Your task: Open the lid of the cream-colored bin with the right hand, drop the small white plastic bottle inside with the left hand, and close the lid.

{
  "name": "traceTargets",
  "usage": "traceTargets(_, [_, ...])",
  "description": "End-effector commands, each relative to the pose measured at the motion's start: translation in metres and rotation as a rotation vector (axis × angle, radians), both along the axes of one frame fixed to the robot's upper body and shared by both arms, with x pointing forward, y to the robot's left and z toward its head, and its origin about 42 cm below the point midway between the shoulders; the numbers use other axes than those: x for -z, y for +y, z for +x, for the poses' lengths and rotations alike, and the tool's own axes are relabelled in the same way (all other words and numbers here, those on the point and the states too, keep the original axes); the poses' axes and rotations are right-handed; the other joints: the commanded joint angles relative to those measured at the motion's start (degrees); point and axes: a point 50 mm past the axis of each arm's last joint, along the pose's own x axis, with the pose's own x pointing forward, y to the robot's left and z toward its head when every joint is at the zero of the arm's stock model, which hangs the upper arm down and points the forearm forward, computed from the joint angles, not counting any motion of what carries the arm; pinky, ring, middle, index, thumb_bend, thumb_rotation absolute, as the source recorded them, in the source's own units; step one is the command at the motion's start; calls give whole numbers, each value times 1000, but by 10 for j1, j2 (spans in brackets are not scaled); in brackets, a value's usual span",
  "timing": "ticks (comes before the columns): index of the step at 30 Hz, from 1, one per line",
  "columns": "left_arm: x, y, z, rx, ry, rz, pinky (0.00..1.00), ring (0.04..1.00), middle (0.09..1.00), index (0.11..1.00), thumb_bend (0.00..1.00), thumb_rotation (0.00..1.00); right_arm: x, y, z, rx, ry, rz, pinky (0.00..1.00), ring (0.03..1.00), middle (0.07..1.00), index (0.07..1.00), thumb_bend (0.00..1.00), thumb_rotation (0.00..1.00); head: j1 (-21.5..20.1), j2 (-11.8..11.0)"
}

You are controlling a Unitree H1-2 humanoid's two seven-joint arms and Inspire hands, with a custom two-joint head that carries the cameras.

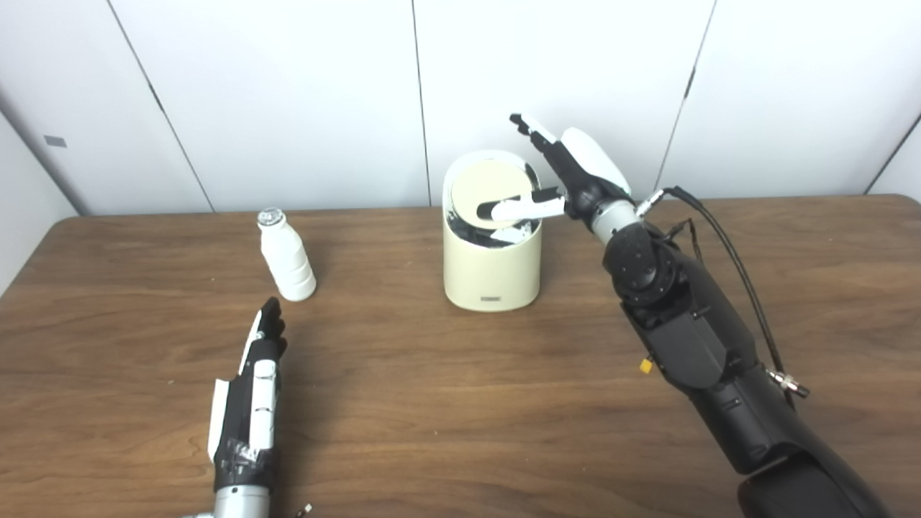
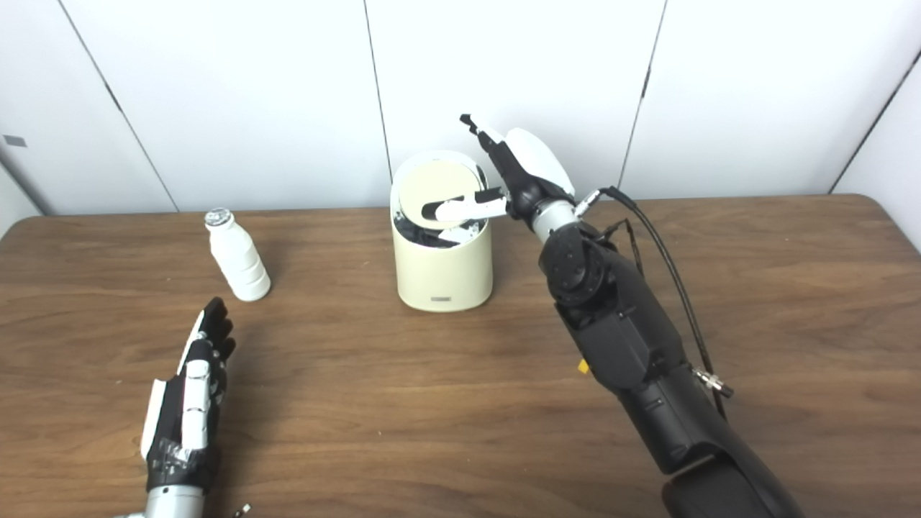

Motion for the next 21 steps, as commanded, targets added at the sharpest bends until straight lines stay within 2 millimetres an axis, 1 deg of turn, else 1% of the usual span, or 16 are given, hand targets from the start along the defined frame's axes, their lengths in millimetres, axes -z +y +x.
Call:
traceTargets(1, [13,-8,-10,1,38,-44,1000,1000,1000,996,462,1000,-35,8,6,-36,-108,10,912,943,953,971,828,465,1,0])
traceTargets(8, [11,-7,-9,3,39,-36,1000,1000,1000,996,467,1000,-32,3,8,-28,-103,4,920,948,961,979,823,469,-3,1])
traceTargets(13, [11,-7,-9,6,35,-41,1000,1000,1000,998,450,1000,-28,1,8,-25,-103,8,915,946,962,980,806,423,-3,0])
traceTargets(16, [11,-7,-9,-1,38,-38,1000,1000,996,988,459,1000,-27,0,8,-28,-107,0,914,946,961,980,797,393,-3,0])
traceTargets(20, [11,-8,-8,-13,27,-36,1000,1000,994,979,457,1000,-24,-3,9,-32,-157,-85,927,944,949,973,805,374,-5,3])
traceTargets(21, [11,-8,-8,-18,23,-35,1000,1000,991,976,452,1000,-22,-4,9,-34,-170,-107,944,947,945,971,817,375,-5,2])
